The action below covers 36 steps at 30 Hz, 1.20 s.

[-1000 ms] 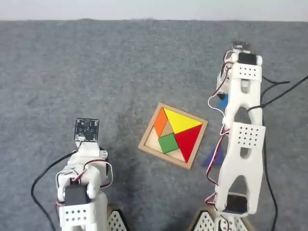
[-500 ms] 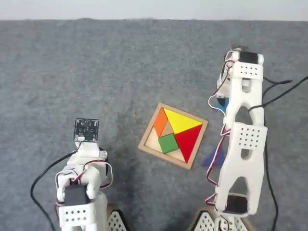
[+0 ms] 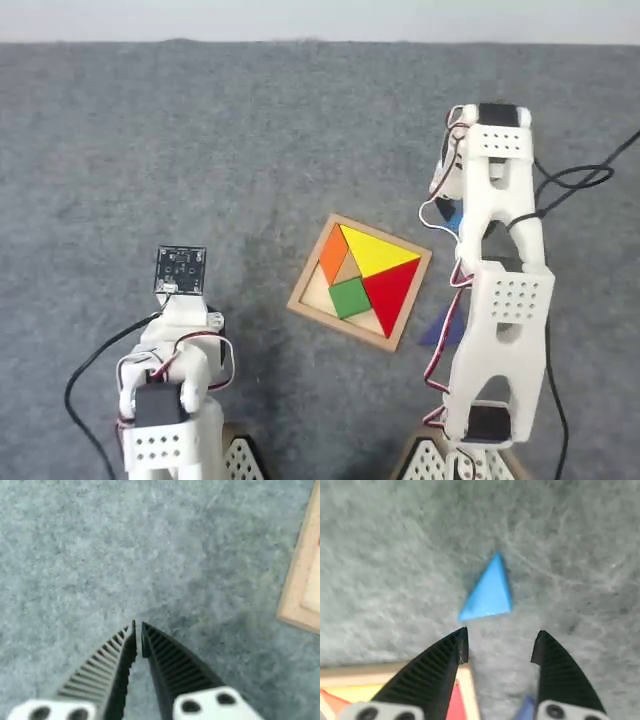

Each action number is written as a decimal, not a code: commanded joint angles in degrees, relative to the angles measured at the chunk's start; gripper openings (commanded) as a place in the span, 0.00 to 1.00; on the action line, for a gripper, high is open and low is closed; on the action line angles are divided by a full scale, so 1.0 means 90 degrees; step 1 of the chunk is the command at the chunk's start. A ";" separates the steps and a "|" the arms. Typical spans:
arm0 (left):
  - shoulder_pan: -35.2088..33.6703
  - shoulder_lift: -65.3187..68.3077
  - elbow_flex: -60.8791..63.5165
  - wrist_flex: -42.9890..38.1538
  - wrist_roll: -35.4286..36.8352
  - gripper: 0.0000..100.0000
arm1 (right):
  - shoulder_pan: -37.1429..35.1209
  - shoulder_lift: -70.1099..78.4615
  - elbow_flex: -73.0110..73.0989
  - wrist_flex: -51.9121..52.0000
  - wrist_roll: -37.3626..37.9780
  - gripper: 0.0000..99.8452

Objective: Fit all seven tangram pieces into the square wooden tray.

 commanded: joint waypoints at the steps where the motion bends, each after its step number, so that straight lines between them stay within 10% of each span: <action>1: -0.0020 -0.0107 -0.0083 0.0029 0.0098 0.02 | -0.0103 -0.0044 -0.0059 -0.0357 -0.0733 0.22; 19: -0.0020 -0.0107 -0.0083 0.0029 0.0098 0.02 | 0.0122 0.0415 -0.0059 -0.0435 -0.1377 0.15; 36: -0.0020 -0.0107 -0.0083 0.0029 0.0098 0.02 | 0.0366 0.0464 -0.0645 -0.0435 0.1104 0.23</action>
